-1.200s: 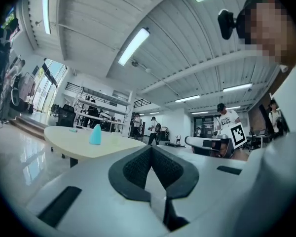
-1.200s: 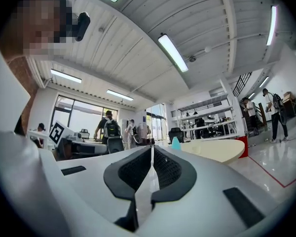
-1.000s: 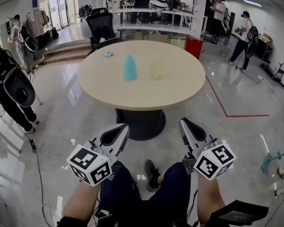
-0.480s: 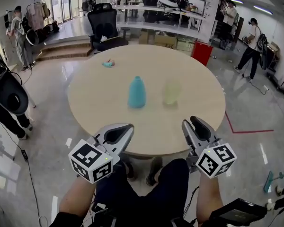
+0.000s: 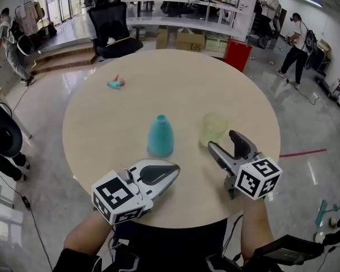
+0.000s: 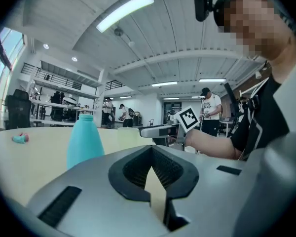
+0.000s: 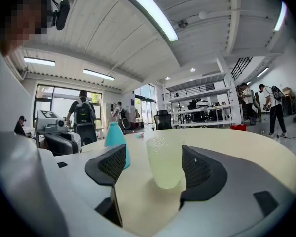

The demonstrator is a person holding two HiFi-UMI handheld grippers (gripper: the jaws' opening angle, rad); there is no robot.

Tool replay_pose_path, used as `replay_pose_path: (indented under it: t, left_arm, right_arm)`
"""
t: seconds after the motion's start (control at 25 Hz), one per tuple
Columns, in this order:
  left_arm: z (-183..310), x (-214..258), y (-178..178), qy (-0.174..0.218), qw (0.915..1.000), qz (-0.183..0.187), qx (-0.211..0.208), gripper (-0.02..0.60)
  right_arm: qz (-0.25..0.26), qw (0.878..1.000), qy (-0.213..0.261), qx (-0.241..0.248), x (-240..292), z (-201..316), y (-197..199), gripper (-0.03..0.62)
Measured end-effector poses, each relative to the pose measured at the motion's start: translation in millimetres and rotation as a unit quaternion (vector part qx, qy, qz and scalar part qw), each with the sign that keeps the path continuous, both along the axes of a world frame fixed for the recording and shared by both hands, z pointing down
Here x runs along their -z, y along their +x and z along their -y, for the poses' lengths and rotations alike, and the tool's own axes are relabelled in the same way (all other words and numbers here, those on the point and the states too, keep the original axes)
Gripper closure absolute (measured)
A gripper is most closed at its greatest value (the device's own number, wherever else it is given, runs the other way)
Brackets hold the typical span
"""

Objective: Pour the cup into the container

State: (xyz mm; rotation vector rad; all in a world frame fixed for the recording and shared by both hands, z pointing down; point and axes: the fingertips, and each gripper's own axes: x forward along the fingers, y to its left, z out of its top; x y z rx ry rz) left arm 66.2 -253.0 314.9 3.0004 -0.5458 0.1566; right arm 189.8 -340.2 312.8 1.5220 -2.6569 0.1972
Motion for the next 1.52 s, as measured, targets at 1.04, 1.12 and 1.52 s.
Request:
replay_pose_path:
  t: [1.04,1.12,1.52]
  left_arm:
    - [-2.9,-14.9,38.0,-0.001,0.9954,0.017,-0.095,0.582]
    - [1.8,-15.0,36.5,-0.001,0.9953,0.015,-0.095,0.582]
    - [1.5,-13.8,36.6,0.0,0.995,0.018,-0.099,0.581]
  right_arm:
    - [-0.039,0.995,-0.077,0.054,-39.9,63.9,-16.1,0.217]
    - [-0.043,0.994,-0.079,0.061,-39.9,67.3,-19.6,0.217]
    - [-0.179,0.975,-0.044,0.126,10.2,53.2,-45.6,0.217]
